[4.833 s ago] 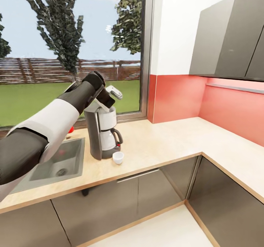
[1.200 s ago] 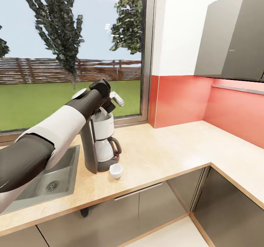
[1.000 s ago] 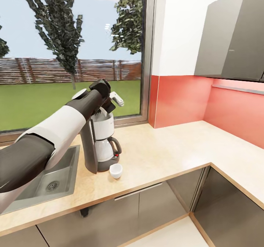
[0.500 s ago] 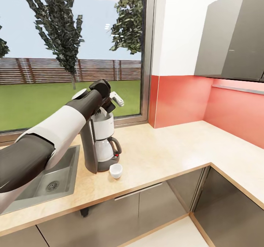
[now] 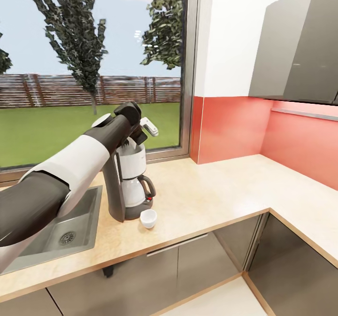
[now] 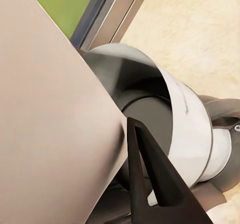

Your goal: Set up a coffee station on the kitchen countertop: keep the coffee maker on the countertop, move the bottle of coffee from the kitchen shelf to the counter next to the coffee maker, place a paper coffee filter on top of the coffee maker, put the saucer next to the coffee maker with the coffee cup on the saucer, and place the electric kettle next to the coffee maker.

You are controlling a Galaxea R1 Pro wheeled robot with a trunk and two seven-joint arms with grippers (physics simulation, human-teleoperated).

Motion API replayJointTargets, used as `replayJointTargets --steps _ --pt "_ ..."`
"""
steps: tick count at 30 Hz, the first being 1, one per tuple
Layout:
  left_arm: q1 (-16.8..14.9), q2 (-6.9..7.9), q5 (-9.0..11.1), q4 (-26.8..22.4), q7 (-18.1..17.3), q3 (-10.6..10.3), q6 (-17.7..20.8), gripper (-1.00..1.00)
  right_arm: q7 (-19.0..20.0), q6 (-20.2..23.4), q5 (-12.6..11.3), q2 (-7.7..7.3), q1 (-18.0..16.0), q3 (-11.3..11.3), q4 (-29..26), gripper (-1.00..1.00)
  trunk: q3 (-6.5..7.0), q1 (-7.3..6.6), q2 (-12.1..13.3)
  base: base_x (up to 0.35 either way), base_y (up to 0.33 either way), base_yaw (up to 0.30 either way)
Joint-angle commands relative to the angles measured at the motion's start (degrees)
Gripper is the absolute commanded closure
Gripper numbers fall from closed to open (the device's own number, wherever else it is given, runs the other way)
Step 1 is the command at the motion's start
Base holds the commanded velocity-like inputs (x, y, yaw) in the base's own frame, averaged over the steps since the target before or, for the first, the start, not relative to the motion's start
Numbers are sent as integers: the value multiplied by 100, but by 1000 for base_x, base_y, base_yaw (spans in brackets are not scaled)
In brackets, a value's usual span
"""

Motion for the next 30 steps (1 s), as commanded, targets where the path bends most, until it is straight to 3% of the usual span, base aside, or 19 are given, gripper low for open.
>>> replayJointTargets --steps 1,30 --pt "-3 3 -102 -2 -27 -23 -15 100 1 -19 37 3 -2 -28 5 -100 -2 2 -4 0 0 0" --pt "6 36 -84 71 -27 -23 -13 100 1 -17 37 3 -2 -24 5 -100 -2 2 -4 0 0 0"
